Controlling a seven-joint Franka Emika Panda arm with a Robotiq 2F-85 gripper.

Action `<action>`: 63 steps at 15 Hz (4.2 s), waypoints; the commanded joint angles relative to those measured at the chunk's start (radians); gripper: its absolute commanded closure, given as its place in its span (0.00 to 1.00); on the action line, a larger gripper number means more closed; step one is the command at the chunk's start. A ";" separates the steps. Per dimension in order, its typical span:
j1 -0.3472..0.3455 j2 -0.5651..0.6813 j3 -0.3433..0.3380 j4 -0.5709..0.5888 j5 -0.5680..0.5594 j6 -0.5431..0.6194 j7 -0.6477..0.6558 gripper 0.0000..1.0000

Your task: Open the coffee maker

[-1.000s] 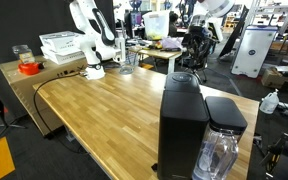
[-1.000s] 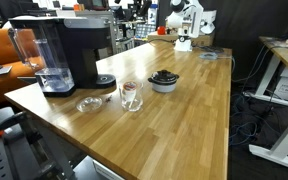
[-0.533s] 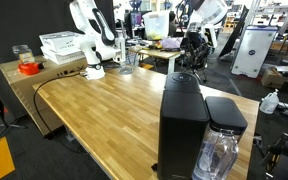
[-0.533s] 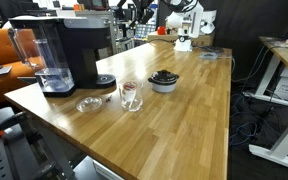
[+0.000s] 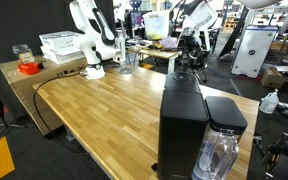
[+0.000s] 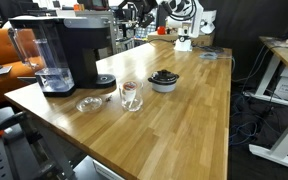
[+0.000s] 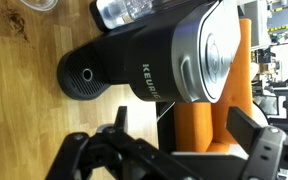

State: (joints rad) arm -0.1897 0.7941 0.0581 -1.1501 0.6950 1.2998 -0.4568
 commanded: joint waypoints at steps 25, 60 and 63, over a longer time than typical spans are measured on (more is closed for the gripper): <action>-0.047 0.146 0.085 0.177 0.044 -0.063 0.017 0.29; -0.048 0.145 0.092 0.022 0.075 -0.124 -0.088 1.00; -0.048 0.143 0.094 0.014 0.079 -0.131 -0.108 1.00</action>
State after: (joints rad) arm -0.2305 0.9550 0.1496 -1.1129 0.7613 1.1886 -0.5399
